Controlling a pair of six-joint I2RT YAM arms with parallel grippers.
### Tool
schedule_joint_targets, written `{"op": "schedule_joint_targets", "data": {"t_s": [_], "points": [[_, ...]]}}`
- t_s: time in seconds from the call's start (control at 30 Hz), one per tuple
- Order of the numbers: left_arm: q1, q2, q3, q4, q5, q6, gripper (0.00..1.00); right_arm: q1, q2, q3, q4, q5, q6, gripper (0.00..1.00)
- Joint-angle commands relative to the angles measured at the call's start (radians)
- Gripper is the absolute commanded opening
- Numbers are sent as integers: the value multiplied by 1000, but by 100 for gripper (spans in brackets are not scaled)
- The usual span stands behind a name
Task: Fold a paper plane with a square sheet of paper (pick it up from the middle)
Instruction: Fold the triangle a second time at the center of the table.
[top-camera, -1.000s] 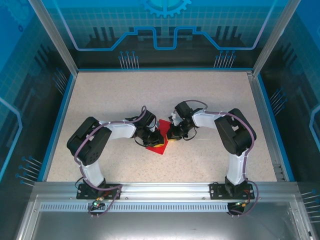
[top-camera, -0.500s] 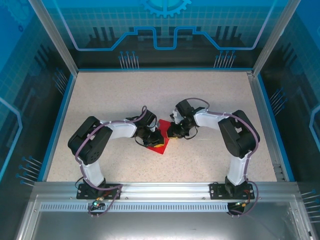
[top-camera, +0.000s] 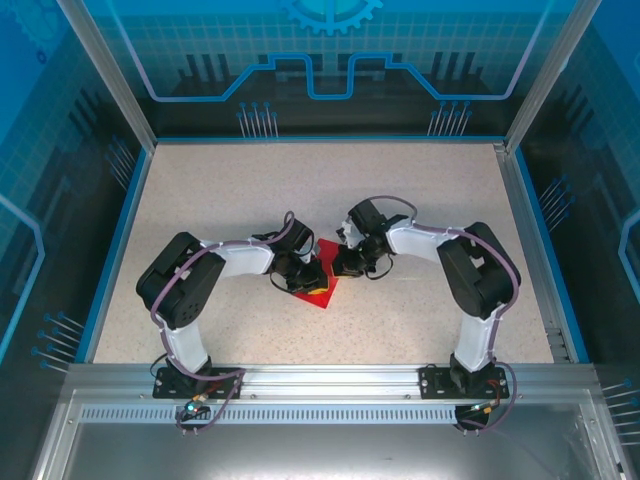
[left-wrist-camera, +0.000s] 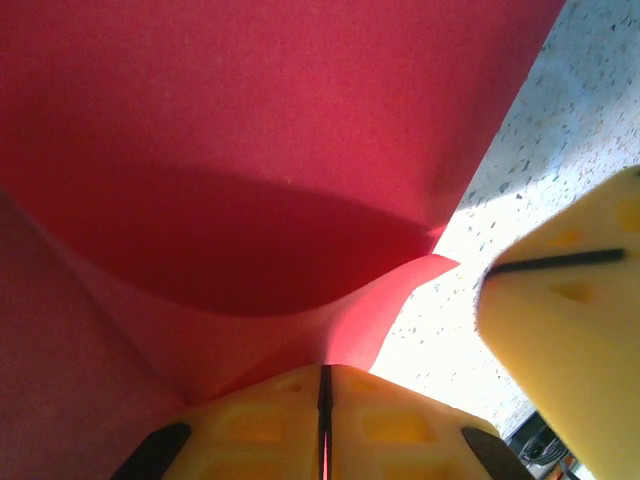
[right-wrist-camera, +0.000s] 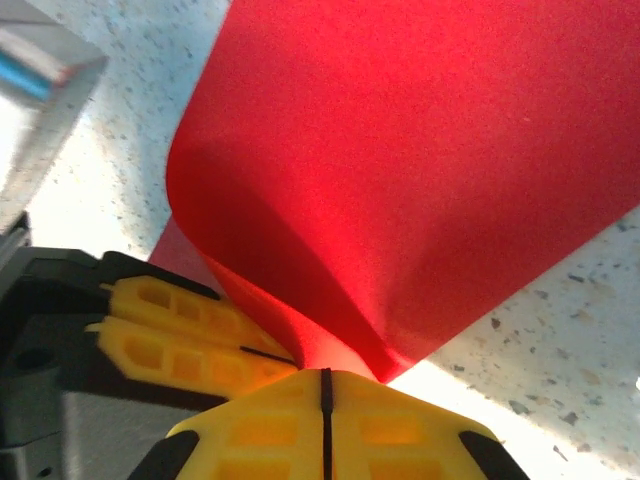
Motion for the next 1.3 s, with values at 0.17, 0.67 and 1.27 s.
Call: {"op": "schedule_joint_targets", "data": {"t_s": [0.17, 0.67, 1.27], "points": [[-12, 21, 20, -57, -32, 17, 10, 11, 78, 41, -46, 14, -6, 8], [23, -79, 64, -17, -120, 14, 14, 12, 116, 60, -150, 143, -35, 8], [47, 19, 45, -11, -148, 41, 12, 18, 160, 75, -205, 220, -41, 7]]}}
